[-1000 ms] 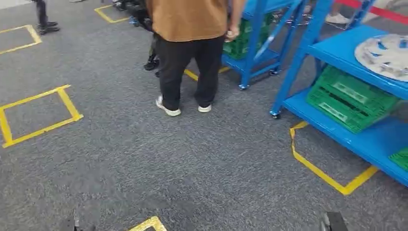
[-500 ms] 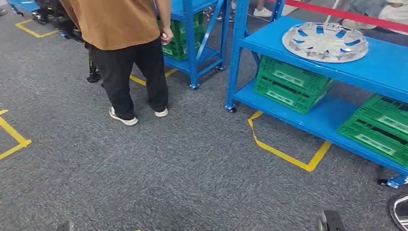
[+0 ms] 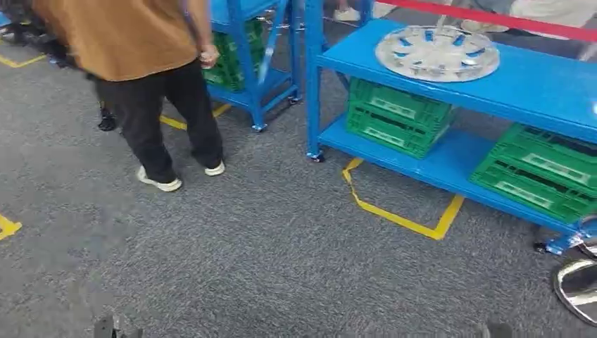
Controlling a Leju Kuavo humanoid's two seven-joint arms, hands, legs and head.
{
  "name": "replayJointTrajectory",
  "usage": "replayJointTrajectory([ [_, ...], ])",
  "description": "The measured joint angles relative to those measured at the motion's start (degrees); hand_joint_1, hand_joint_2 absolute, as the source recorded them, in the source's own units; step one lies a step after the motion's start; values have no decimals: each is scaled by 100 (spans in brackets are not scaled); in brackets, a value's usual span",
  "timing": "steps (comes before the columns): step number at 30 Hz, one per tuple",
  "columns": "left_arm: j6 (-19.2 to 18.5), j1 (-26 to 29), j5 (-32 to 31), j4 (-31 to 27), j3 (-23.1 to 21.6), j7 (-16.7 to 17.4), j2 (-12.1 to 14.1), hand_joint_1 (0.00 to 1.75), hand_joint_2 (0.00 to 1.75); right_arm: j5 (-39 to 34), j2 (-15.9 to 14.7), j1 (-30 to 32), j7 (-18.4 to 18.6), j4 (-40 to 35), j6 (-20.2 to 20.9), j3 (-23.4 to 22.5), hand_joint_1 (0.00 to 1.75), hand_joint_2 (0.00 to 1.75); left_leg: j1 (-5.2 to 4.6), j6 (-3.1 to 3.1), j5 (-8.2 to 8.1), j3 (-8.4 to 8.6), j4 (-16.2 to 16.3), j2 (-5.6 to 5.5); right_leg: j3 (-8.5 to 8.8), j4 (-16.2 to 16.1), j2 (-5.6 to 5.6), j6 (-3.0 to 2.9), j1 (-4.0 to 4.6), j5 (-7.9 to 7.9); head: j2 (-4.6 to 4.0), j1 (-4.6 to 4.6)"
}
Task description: Take the parts from the cabinet and place them on the table.
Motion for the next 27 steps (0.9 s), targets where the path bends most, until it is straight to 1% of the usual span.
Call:
replayJointTrajectory([
  [1, -2, -16, 0, 0, 0, 0, -2, 0, 0, -2, 0, 27, 2, 4, -2, 0, 0, 0, 14, -26, 3, 17, -1, 82, -14, -1, 76, -38, 13, 15, 0, -24],
  [2, 0, -26, 0, 0, 0, 0, -4, 0, 0, -5, 0, 32, 2, 7, -7, 0, 0, 0, 42, -81, -56, 19, 18, 33, 19, -38, 150, -89, -14, 45, 0, -15],
  [3, 5, -27, 0, 0, 2, 0, -4, 0, 0, -9, 0, 32, 0, 7, -15, 0, 0, 0, 69, -107, -178, -14, 169, -302, 7, -39, 212, -116, -20, 59, 0, -46],
  [4, 5, -22, -2, 0, 2, 0, -4, 0, 0, -13, 0, 10, 0, 7, -15, -2, 0, 0, 74, -112, -412, -192, 548, -519, -12, -39, 272, -153, -27, 70, 0, -86],
  [5, 5, -14, -2, 0, 2, 0, -4, 0, 0, -13, 2, -11, 0, 7, -15, -2, 0, 0, 73, -116, -658, -452, 1070, -618, -30, -39, 345, -177, -26, 78, 0, -151],
  [6, 5, -4, 0, 0, 2, 0, -4, 0, 0, -13, 2, -15, 0, 7, -15, 0, 0, 0, 72, -120, -852, -721, 1588, -655, -43, -39, 428, -187, -18, 84, 0, -186],
  [7, 5, 6, 0, 0, 2, 0, -4, 0, 0, -13, 0, -11, 0, 7, -11, 0, 0, 0, 71, -118, -923, -916, 1935, -669, -46, -39, 517, -194, -7, 88, 0, -210],
  [8, 5, 8, -2, 0, 0, 0, -7, 0, 0, -20, 0, -2, 4, 7, -11, -2, 0, 0, 70, -105, -843, -965, 1974, -674, -40, -39, 600, -196, 0, 91, 0, -230],
  [9, 7, 16, -2, 0, 0, 0, -7, 0, 0, -24, 2, 1, 4, 9, -11, -2, 0, 0, 66, -80, -649, -889, 1757, -679, -34, -39, 687, -196, 6, 91, 0, -243],
  [10, 9, 15, -4, 0, 0, 0, -4, 0, 0, -31, 0, 1, 4, 11, -11, 0, 0, 0, 64, -40, -367, -696, 1298, -703, -25, -39, 780, -193, 11, 94, 0, -273],
  [11, 9, 12, -7, 0, 0, 0, 0, 0, 0, -39, 2, 0, 4, 9, -11, -2, 0, 0, 57, 7, -84, -436, 733, -788, -12, -39, 864, -189, 14, 97, 0, -297],
  [12, 9, 6, -7, 0, 0, 0, 11, 0, 0, -39, 2, 0, 4, 9, -11, -2, 0, 0, 43, 68, 91, -214, 257, -1022, -15, -40, 932, -182, 6, 101, 0, -322],
  [13, 13, 6, -7, 0, 0, 0, 33, 0, 0, -39, 29, -9, 2, 9, -9, 0, 0, 0, 55, 97, 42, -153, 56, -1166, -45, -14, 989, -145, 54, 93, 0, -323],
  [14, 13, -6, -13, 0, 0, 0, 33, 0, 0, -39, 28, -3, 2, 9, -9, 0, 0, 0, 37, 60, 54, -151, 43, -1068, -60, -23, 1048, -118, 9, 107, 0, -319],
  [15, 13, -23, -20, 0, 0, -2, 26, 0, 0, -42, 28, 5, 4, 11, -9, 0, 0, 0, 16, 73, 46, -150, 47, -1040, -72, -43, 1085, -82, -12, 112, 0, -308],
  [16, 13, -40, -22, 0, 0, 0, 22, 0, 0, -42, 28, 25, 2, 11, -9, 0, 0, 0, 0, 93, 53, -139, 35, -995, -80, -65, 1144, -34, -34, 132, 0, -317],
  [17, 13, -47, -22, 0, 0, 0, 15, 0, 0, -42, 28, 31, 4, 13, -9, 0, 0, 0, 51, 139, 90, -99, -49, -915, -141, -73, 1203, 18, 2, 131, 0, -308],
  [18, 13, -47, -22, 0, 0, 0, 7, 0, 0, -42, 26, 44, 2, 20, -9, 0, 0, 0, 61, 157, 112, -69, -97, -812, -145, 46, 923, 15, -9, 50, 0, -291],
  [19, 15, -31, -22, 0, 0, -4, 9, 0, 0, -42, 26, 32, 4, 22, -11, 0, 0, 0, 58, 186, 104, -55, -113, -767, -275, 323, 640, 30, 9, -144, 0, -217],
  [20, 15, -12, -22, 0, 0, -4, 13, 0, 0, -42, 26, 16, 2, 22, -13, 0, 0, 0, 46, 217, 96, -55, -112, -690, -476, 756, 523, 51, 5, -388, 0, -164],
  [21, 24, 2, -20, 0, 0, -4, 18, 0, 0, -42, 26, 12, 2, 24, -15, 0, 0, 0, 44, 220, 92, -52, -111, -623, -687, 1222, 477, 67, -7, -606, 0, -136],
  [22, 24, 10, -22, 0, 0, -4, 20, 0, 0, -39, 26, 17, 4, 24, -15, 0, 0, 0, 43, 218, 89, -57, -108, -584, -874, 1651, 453, 91, -19, -765, 0, -122],
  [23, 24, 10, -22, 0, 0, -4, 17, 0, 0, -29, 26, 31, 18, 24, -7, 2, 0, 0, 44, 208, 82, -57, -101, -549, -915, 1775, 442, 114, -39, -753, 0, -107],
  [24, 24, 8, -22, 0, 0, -4, 15, 0, 0, -15, 26, 38, 26, 26, 2, 2, 0, 0, 47, 201, 76, -48, -99, -519, -809, 1607, 430, 129, -59, -612, 0, -88],
  [25, 22, 6, -22, 0, 0, 0, 4, 0, 0, -13, 26, 37, 35, 28, 11, 2, 0, 0, 55, 182, 64, -32, -94, -490, -567, 1183, 415, 137, -67, -370, 0, -77],
  [26, 22, 2, -22, 0, 0, 0, -2, 0, 0, -13, 26, 34, 37, 28, 20, 0, 0, 0, 68, 156, 47, -12, -84, -470, -270, 643, 396, 137, -72, -120, 0, -53],
  [27, 20, 0, -22, 0, 0, 0, -4, 0, 0, -11, 26, 30, 37, 28, 24, 2, 0, 0, 71, 125, 27, 9, -73, -454, 19, 102, 344, 128, -76, 70, 0, -20],
])
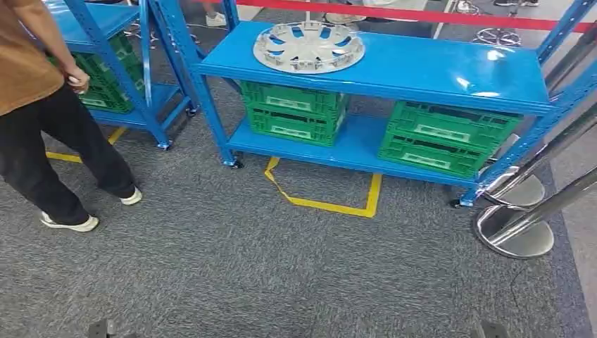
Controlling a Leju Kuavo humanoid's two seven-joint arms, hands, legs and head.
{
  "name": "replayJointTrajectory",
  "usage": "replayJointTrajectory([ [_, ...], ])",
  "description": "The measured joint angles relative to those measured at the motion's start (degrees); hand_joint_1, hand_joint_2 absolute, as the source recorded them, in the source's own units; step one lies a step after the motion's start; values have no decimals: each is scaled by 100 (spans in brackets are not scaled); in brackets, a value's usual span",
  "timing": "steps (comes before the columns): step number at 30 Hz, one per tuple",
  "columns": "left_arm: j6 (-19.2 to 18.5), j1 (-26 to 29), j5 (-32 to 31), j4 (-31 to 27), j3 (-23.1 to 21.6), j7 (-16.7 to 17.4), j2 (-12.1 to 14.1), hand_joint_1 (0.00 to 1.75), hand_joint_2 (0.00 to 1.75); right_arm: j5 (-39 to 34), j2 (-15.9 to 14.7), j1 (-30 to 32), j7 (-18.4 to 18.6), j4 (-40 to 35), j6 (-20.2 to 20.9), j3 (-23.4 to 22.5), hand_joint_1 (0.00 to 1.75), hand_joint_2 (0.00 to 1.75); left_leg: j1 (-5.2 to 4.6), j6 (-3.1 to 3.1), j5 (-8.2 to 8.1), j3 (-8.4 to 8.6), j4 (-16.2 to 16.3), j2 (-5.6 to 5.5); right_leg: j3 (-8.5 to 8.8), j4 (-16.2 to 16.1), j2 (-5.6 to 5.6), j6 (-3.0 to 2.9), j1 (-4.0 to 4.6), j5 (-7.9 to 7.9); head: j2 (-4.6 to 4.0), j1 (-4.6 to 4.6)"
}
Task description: Take the parts from the cabinet and place them on the table.
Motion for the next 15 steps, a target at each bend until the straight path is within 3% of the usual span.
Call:
replayJointTrajectory([
  [1, 0, -1, 0, 0, 0, 0, 0, 0, 0, 0, 0, -9, 2, 0, 2, 0, 0, 0, -42, -33, -13, -8, 19, 12, 83, -170, -32, -20, 51, -116, 0, 54],
  [2, 0, -6, 0, 0, 0, 0, 0, 0, 0, 0, 0, -11, 4, 0, 2, 0, 0, 0, -49, -58, -6, -32, 47, 11, 104, -194, -22, -75, 43, -110, 0, 61],
  [3, 0, -7, 0, 0, 0, 2, 4, 0, 0, 9, 2, -8, 7, 0, 2, 0, 0, 0, -69, -85, -33, -51, 71, 9, 114, -220, -17, -80, 6, -80, 0, 15],
  [4, 0, -4, 0, 0, 0, 0, 15, 0, 0, 15, 9, -6, 7, 2, 2, 0, 0, 0, -73, -3, 12, -55, 81, 0, 107, -212, -16, -75, 22, -83, 0, -22],
  [5, 0, -3, 2, 0, 0, 0, 18, 0, 0, 17, 9, 12, 11, 4, 2, 0, 0, 0, -63, 30, 11, -51, 73, 7, 109, -213, -14, -76, 31, -83, 0, -66],
  [7, 0, -6, 11, 0, 0, 0, 15, 0, 0, 22, 9, 5, 9, 4, 9, 0, 0, 0, -52, 18, 19, -38, 40, 7, 112, -212, -12, -88, 54, -90, 0, -116],
  [8, 0, -8, 17, 2, 0, 0, 64, 0, 0, 24, 37, -9, 9, 2, 9, 0, 0, 0, -84, 8, 24, -20, 10, 5, 147, -309, -36, -51, 26, -52, 0, -101],
  [9, 0, -17, 17, 0, 0, -4, 46, 0, 0, 24, 20, -29, 5, 0, 9, 0, 0, 0, -61, 135, 143, 163, -340, 2, 230, -425, -14, -53, 59, -36, 0, -166],
  [10, 0, -25, 20, 0, 0, -9, 22, 0, 0, 26, 9, -28, 2, 2, 7, 0, 0, 0, 22, 80, 254, 327, -610, 48, 186, -334, -1, -74, 54, -62, 0, -210],
  [11, 0, -35, 20, 0, 0, -9, 22, 0, 0, 26, 9, -36, -2, 2, 0, 0, 0, 0, 44, 116, 314, 416, -769, 30, 77, -99, 29, -55, 57, -211, -2, -175],
  [13, 0, -35, 17, 0, 0, 2, 26, 0, 0, 28, 9, -32, 4, 2, 0, 2, 0, 0, 99, 42, 350, 438, -804, 38, -370, 763, 46, 28, -13, -576, -2, -98],
  [14, 0, -24, 20, 0, 0, 2, 20, 0, 0, 28, 7, -30, 4, 6, -2, 4, 0, 0, 129, -4, 333, 441, -801, 37, -538, 1076, 45, 92, -66, -658, 0, -73],
  [15, 0, -16, 20, 0, 0, 4, 11, 0, 0, 28, 7, -23, 7, 11, -11, 2, 0, 0, 178, -75, 315, 452, -783, 34, -601, 1163, 42, 154, -118, -617, 0, -77],
])
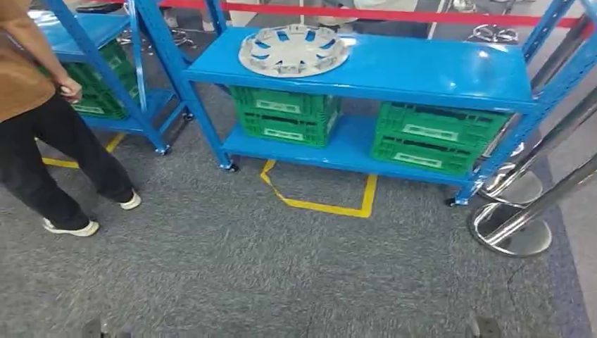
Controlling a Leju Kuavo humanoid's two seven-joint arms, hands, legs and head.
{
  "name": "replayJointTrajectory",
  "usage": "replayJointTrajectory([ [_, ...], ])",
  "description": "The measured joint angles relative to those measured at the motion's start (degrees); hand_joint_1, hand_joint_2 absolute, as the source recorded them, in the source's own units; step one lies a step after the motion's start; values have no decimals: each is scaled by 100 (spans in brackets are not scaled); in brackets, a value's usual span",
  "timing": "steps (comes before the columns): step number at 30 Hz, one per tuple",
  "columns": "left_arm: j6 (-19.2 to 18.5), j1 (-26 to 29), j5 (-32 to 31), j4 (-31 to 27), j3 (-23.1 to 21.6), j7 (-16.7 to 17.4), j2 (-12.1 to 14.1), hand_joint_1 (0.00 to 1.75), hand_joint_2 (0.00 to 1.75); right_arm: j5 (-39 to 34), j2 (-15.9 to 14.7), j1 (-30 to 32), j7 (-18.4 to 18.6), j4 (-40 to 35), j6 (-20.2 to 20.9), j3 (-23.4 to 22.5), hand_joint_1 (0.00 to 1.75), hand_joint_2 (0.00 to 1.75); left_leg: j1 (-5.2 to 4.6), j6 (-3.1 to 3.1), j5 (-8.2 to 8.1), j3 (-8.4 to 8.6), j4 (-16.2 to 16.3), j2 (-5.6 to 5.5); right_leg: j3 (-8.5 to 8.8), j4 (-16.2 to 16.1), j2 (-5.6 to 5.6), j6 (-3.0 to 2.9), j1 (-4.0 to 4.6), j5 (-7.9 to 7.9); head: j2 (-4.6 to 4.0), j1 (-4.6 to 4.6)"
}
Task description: Take the parts from the cabinet and place them on the table.
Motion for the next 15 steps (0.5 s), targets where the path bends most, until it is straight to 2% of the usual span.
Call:
replayJointTrajectory([
  [1, 0, 8, 0, 0, 0, 0, -11, 0, 0, 0, 0, 17, 0, 2, -6, 2, 0, 0, 63, -83, -31, -1, 46, -11, 64, -175, -4, 89, -54, 175, 0, 11],
  [2, 0, 18, 0, 0, 0, 2, -20, 0, 0, 0, 0, 16, 0, 6, -6, 0, 0, 0, 141, -173, -81, -7, 129, -19, 235, -554, -15, 180, -119, 428, 0, 22],
  [3, 0, 23, 0, 0, 0, 2, -28, 0, 0, 0, -2, 12, -2, 7, -6, 2, 0, 0, 244, -307, -172, -33, 288, -25, 500, -1117, -44, 296, -208, 726, 0, 44],
  [4, 0, 17, 0, 7, 0, 2, 13, 0, 0, 0, 11, 13, 0, 7, -4, 2, 0, 0, 225, -444, -278, -98, 484, -31, 549, -1223, -4, 441, -195, 546, 0, 83],
  [5, 2, 14, 7, 20, 2, 7, 61, 0, 0, 0, 105, 16, -2, 7, 13, 9, 0, 0, 260, -521, -368, -184, 639, -46, 457, -1106, 66, 328, -187, 502, 0, 241],
  [6, -9, 3, 0, 17, 2, -4, 57, 0, 0, 0, 48, 4, -9, 4, 9, 7, 0, 0, 232, -555, -407, -251, 784, -50, 449, -982, 71, 82, -211, 435, 0, 234],
  [7, -13, -8, -2, 17, 2, 0, 39, 0, 0, 0, 61, 22, 4, 13, 7, 7, 0, 0, 226, -581, -400, -257, 776, -61, 427, -945, 57, 27, -210, 426, 0, 67],
  [8, -11, -11, 0, 17, 2, 0, 52, 0, 0, 0, 63, 31, 2, 13, 0, 4, 0, 0, 220, -621, -405, -271, 777, -56, 384, -910, 66, -6, -218, 439, 0, -11],
  [9, -11, -9, 0, 17, 2, 0, 79, 0, 0, 0, 68, 25, 2, 13, 2, 4, 0, 0, 211, -653, -424, -274, 777, -56, 365, -871, 82, -17, -197, 441, 0, -37],
  [10, -11, -18, 2, 17, 2, 0, 66, 0, 0, 0, 55, 27, 2, 13, 2, 4, 0, 0, 201, -616, -567, -330, 937, -103, 351, -887, 109, -100, -169, 437, 0, -132],
  [11, -11, -20, 5, 17, 2, -2, 72, 0, 0, 0, 55, 24, -2, 13, 2, 4, 0, 0, 190, -534, -788, -539, 1356, -158, 352, -907, 106, -118, -130, 444, 0, -238],
  [13, -11, -13, 4, 17, 2, -2, 70, 0, 0, 2, 55, 17, -7, 13, 9, 4, 0, 0, 94, -440, -1179, -1139, 2412, -167, 372, -962, 111, -133, -77, 459, 0, -332],
  [14, -13, -10, 6, 17, 2, -2, 61, 0, 0, 2, 55, 17, -7, 13, 9, 4, 0, 0, 27, -382, -1268, -1427, 2858, -169, 381, -973, 110, -137, -27, 460, 0, -404],
  [15, -13, -6, 7, 17, 2, -2, 53, 0, 0, 2, 55, 16, -7, 13, 7, 4, 0, 0, -37, -294, -1211, -1597, 3036, -179, 394, -976, 116, -142, 30, 457, 0, -450],
])
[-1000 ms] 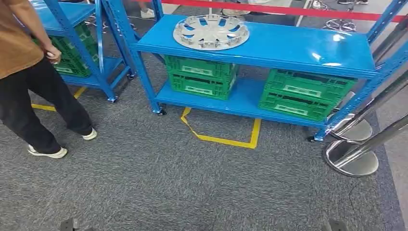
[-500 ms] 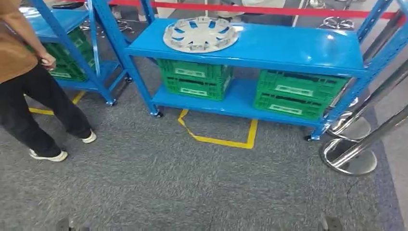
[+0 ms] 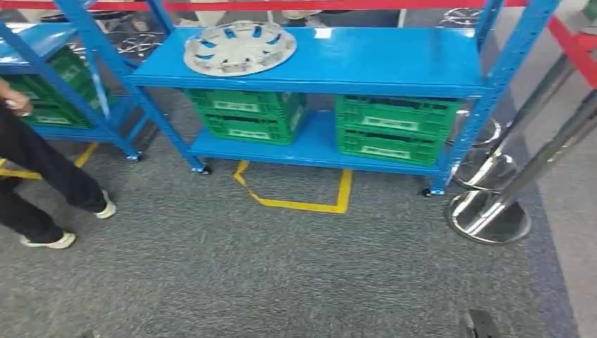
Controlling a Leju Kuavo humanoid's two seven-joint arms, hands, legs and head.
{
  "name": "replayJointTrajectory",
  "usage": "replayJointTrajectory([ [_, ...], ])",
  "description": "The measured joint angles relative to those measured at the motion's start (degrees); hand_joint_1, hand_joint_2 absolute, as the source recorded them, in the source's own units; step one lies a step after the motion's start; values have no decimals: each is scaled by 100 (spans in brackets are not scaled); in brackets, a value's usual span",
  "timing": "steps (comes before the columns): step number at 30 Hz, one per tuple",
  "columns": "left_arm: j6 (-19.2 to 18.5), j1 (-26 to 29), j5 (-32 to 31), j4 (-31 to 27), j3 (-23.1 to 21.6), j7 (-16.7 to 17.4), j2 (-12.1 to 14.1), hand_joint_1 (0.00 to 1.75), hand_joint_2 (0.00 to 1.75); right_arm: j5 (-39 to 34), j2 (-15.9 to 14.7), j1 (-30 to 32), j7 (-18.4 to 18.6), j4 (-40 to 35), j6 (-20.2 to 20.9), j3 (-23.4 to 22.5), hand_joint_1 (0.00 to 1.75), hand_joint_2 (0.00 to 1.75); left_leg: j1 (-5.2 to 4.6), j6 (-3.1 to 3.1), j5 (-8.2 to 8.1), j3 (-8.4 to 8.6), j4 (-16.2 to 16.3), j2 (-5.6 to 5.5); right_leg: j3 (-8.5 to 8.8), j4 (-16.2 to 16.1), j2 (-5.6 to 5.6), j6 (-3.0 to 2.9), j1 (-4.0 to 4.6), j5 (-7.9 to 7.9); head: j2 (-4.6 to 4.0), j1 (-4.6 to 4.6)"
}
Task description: Take the parts from the cabinet and place them on the table.
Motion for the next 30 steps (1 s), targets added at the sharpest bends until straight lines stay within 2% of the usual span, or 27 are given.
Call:
replayJointTrajectory([
  [1, 0, 8, 4, 0, 0, 0, -7, 0, 0, 0, 0, -4, 0, 0, -4, 0, 0, 0, -77, 109, 170, -19, -121, -15, 21, -6, 17, -8, 67, -6, 0, -20],
  [2, 0, 12, 7, 0, 0, 0, -9, 0, 0, 0, 0, -7, 0, 0, -4, 0, 0, 0, -175, 255, 435, 75, -472, -42, 48, -24, 34, -26, 137, -15, 0, -52],
  [3, 0, 11, 7, 0, 0, 0, -7, 0, 0, 0, 0, -10, 0, -2, -4, 0, 0, 0, -278, 421, 714, 243, -941, -79, 84, -55, 47, -44, 196, -11, 0, -87],
  [4, 0, 10, 9, 0, 0, 0, 4, 0, 0, 0, 2, -13, -2, -6, -4, 0, 0, 0, -397, 615, 953, 439, -1427, -117, 136, -117, 56, -93, 228, 1, 0, -109],
  [5, 2, 22, 13, 9, 0, 2, 59, 0, 0, 0, 80, -21, -4, -7, -2, 7, 0, 0, -528, 770, 1055, 596, -1789, -149, 165, -165, 64, -120, 239, 14, 0, -66],
  [6, -2, 7, 7, 4, 0, -4, 22, 0, 0, 2, 35, -42, -4, -7, 0, 4, 0, 0, -575, 817, 1047, 648, -1983, -157, 173, -193, 113, -127, 298, 12, 0, -68],
  [7, -2, -29, 13, 4, 0, -7, 44, 0, 0, 2, 39, -42, -9, -7, -4, 4, 0, 0, -568, 759, 1033, 649, -1992, -112, 171, -201, 106, -151, 310, 6, 0, -68],
  [8, 0, -24, 13, 4, 0, -7, 44, 0, 0, 0, 37, -41, -11, -7, -4, 2, 0, 0, -568, 740, 1020, 662, -2003, -108, 166, -207, 110, -161, 299, -1, 0, -28],
  [9, 0, -17, 13, 4, 0, -7, 37, 0, 0, -2, 18, -41, -22, -7, -13, 2, 0, 0, -545, 721, 1038, 697, -2068, -95, 168, -214, 114, -158, 306, -12, 0, -52],
  [10, 0, -11, 13, 4, 0, -7, 17, 0, 0, -13, -7, -33, -28, -7, -22, 2, 0, 0, -481, 632, 1112, 767, -2178, -58, 133, -135, 56, -149, 311, -58, 0, -88],
  [11, 2, -2, 15, 4, 0, -7, 17, 0, 0, -20, -7, -31, -37, -4, -22, 2, 0, 0, -475, 634, 1110, 813, -2206, -53, 94, 37, -6, -78, 319, -191, 0, -57],
  [13, 2, -2, 15, 4, 0, -7, 11, 0, 0, -39, -7, -31, -39, -4, -13, 4, 0, 0, -458, 650, 1098, 827, -2203, -43, -300, 908, -30, 2, 261, -687, 0, 24],
  [18, 2, -2, 15, 4, 0, -7, 4, 0, 0, -42, -7, -30, -42, -4, -13, 4, 0, 0, -458, 650, 1096, 827, -2203, -42, -377, 1069, -35, 14, 247, -755, 0, 35],
  [20, 2, -2, 15, 4, 0, -9, -13, 0, 0, -44, -7, -31, -42, -4, -13, 4, 0, 0, -451, 647, 1089, 826, -2199, -38, -563, 1455, -46, 52, 209, -891, 0, 37],
  [21, 7, 13, 15, 4, 0, -9, -42, 0, 0, -59, -22, -25, -48, 0, -31, 2, 0, 0, -382, 553, 1025, 880, -2145, -37, 14, 278, -93, 159, 150, -95, 0, 131],
  [22, 11, 17, 15, 7, 0, -9, -35, 0, 0, -59, -20, -33, -57, 0, -28, 2, 0, 0, -389, 494, 984, 880, -2095, -35, 237, -166, -149, 142, 147, -79, 0, 179],
  [23, 17, 10, 15, 7, 0, -9, -33, 0, 0, -61, -22, -37, -74, 0, -11, 2, 0, 0, -413, 467, 962, 851, -2021, -33, 237, -236, -108, 34, 156, -58, 0, 206],
  [24, 17, 4, 15, 7, 0, -11, -33, 0, 0, -61, -20, -36, -87, 0, -2, 4, 0, 0, -411, 454, 972, 845, -2031, -29, 237, -228, -98, -56, 168, -60, 0, 186],
  [26, 17, 6, 15, 7, 0, -11, -33, 0, 0, -72, -20, -20, -98, 0, 7, 4, 0, 0, -405, 431, 980, 851, -2037, -24, 237, -234, -97, -130, 181, -50, 0, 173],
  [27, 17, 9, 15, 7, 0, -11, -18, 0, 0, -72, -15, -24, -105, 0, 15, 4, 0, 0, -413, 382, 937, 828, -1985, -40, 326, -268, -97, -178, 125, -21, 0, 201],
  [28, 17, 11, 15, 7, 0, -11, -29, 0, 0, -72, -17, -36, -107, 0, 15, 2, 0, 0, -401, 308, 810, 773, -1830, -85, 308, -275, -85, -201, 119, -11, 0, 181],
  [29, 17, 0, 13, 7, 0, -13, -29, 0, 0, -72, -17, -40, -109, 0, 15, 2, 0, 0, -358, 261, 577, 604, -1466, -95, 298, -274, -89, -234, 115, 3, 0, 114],
  [30, 17, 2, 15, 7, 0, -13, -26, 0, 0, -72, -17, -39, -114, 0, 15, 2, 0, 0, -315, 220, 339, 367, -965, -95, 286, -274, -87, -235, 113, 3, 0, 85],
])
